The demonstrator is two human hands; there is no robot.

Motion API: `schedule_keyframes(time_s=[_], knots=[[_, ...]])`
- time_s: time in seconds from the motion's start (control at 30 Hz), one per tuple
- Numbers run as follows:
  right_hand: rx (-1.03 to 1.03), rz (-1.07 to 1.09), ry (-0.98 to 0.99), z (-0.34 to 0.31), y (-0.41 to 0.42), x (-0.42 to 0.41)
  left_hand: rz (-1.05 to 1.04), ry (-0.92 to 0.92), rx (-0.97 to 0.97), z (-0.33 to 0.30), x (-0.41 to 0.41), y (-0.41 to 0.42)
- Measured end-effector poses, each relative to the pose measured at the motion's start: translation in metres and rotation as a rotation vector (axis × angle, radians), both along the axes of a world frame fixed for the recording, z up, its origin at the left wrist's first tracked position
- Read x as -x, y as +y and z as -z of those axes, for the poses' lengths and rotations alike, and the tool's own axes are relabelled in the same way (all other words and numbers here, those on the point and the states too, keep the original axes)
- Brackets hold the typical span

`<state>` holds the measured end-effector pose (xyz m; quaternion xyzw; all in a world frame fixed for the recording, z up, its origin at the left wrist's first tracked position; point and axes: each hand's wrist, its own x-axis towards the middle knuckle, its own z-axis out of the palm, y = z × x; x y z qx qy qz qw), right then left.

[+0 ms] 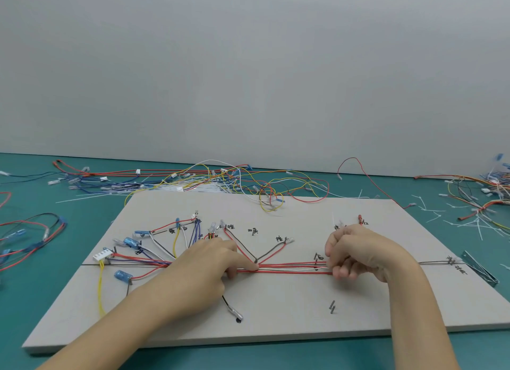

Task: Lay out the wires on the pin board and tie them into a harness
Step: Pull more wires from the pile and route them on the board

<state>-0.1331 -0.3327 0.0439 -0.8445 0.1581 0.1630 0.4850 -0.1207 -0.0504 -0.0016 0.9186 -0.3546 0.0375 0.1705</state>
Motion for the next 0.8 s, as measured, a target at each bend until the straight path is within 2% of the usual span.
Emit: schedule_keyframes(time_s=[0.17,0.4,0.8], knots=[[-0.059,0.069,-0.077,0.001,-0.002,-0.006,0.002,0.006,0.0,0.0,0.0,0.001],[-0.011,0.077,-0.141,0.008,0.003,-0.012,0.004,0.008,0.001,-0.001,0.0,0.0],[-0.031,0.091,-0.094,0.013,0.002,-0.016,0.003,0.014,0.015,0.0,0.0,0.0]])
